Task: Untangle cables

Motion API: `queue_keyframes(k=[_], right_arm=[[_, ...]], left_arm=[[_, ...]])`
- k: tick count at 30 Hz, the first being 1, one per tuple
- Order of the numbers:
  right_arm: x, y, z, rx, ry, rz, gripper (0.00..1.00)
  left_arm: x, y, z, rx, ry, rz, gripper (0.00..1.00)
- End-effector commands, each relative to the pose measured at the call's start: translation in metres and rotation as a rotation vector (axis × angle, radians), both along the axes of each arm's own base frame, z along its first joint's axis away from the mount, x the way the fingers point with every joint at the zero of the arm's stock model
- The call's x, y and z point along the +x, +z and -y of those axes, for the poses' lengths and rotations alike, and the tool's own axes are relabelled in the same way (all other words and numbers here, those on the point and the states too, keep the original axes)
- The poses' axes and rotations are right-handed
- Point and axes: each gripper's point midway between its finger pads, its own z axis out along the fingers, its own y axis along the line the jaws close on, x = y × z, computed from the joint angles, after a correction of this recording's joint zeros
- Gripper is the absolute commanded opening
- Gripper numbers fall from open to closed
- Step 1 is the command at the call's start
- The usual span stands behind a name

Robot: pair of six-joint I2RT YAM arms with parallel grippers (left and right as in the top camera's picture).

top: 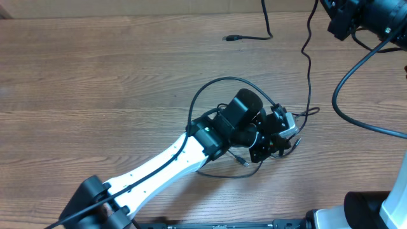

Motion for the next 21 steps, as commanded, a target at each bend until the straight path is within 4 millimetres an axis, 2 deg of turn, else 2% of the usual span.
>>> queue_keyframes(k=[1, 4, 7, 8, 10, 11, 13, 14, 16, 18, 21], right_arm=[[-0.004, 0.006, 0.0, -0.001, -0.006, 0.02, 0.04], [-0.004, 0.006, 0.0, -0.001, -0.006, 0.018, 0.04], [-0.004, 0.005, 0.0, -0.001, -0.006, 0.016, 0.04], [-0.004, 0.005, 0.0, -0.001, -0.006, 0.016, 0.04], [-0.004, 0.005, 0.0, -0.001, -0.006, 0.016, 0.04], [-0.004, 0.005, 0.0, -0.001, -0.006, 0.016, 0.04], [-0.004, 0.005, 0.0, -0.001, -0.006, 0.016, 0.04], [-0.004, 0.005, 0.0, -0.001, -0.006, 0.016, 0.04], [-0.004, 0.005, 0.0, -0.001, -0.006, 0.016, 0.04], [-0.004, 0.005, 0.0, -0.001, -0.006, 0.016, 0.04], [-0.004, 0.005, 0.0, -0.001, -0.006, 0.016, 0.04]], left_arm=[[0.006, -0.022, 0.016, 0.031, 0.064, -0.073, 0.04], [0.008, -0.036, 0.028, 0.029, 0.066, -0.067, 0.04], [0.026, -0.052, 0.03, 0.068, 0.153, -0.015, 0.04], [0.033, -0.058, 0.03, 0.087, 0.19, 0.006, 0.07], [0.042, -0.066, 0.028, 0.115, 0.239, 0.033, 0.29], [0.045, -0.069, 0.027, 0.125, 0.255, 0.043, 0.36], [0.049, -0.072, 0.025, 0.142, 0.28, 0.056, 0.41], [0.051, -0.073, 0.024, 0.148, 0.29, 0.061, 0.49], [0.055, -0.074, 0.022, 0.155, 0.31, 0.073, 0.75], [0.057, -0.074, 0.022, 0.159, 0.32, 0.078, 0.86], [0.056, -0.074, 0.022, 0.16, 0.32, 0.079, 0.96]])
